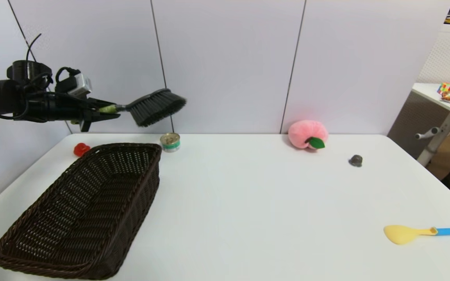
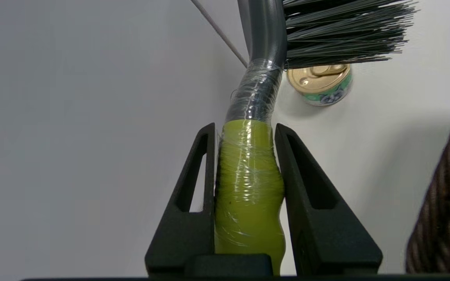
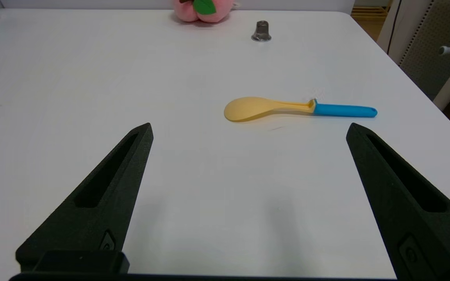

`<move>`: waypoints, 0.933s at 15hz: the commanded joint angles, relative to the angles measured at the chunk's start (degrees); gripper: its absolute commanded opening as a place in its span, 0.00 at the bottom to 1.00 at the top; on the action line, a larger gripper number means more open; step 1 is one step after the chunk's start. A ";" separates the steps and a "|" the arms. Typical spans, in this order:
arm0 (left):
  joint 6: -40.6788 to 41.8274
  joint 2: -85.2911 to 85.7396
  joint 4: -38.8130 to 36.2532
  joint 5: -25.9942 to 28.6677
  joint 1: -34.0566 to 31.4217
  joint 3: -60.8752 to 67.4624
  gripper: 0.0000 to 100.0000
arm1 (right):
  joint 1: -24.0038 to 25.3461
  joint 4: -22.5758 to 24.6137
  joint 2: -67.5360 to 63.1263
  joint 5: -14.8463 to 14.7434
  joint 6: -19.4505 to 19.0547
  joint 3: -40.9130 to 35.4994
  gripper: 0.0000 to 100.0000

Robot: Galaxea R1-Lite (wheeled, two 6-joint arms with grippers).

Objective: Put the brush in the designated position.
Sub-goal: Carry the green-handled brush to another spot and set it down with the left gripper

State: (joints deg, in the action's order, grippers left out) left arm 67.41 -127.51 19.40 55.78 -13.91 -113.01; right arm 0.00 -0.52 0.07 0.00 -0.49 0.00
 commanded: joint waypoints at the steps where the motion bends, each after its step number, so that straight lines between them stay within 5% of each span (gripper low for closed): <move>1: 0.53 -5.20 -1.90 4.07 -0.24 -0.02 0.00 | 0.09 0.00 -0.07 0.00 -0.04 -0.09 1.00; 14: 3.16 -12.50 -2.26 8.29 -0.07 0.24 0.00 | 0.09 0.00 -0.07 0.00 -0.04 -0.09 1.00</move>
State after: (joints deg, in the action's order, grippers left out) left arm 70.19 -138.95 17.08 63.85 -13.92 -112.76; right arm 0.00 -0.52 0.07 0.00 -0.51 0.00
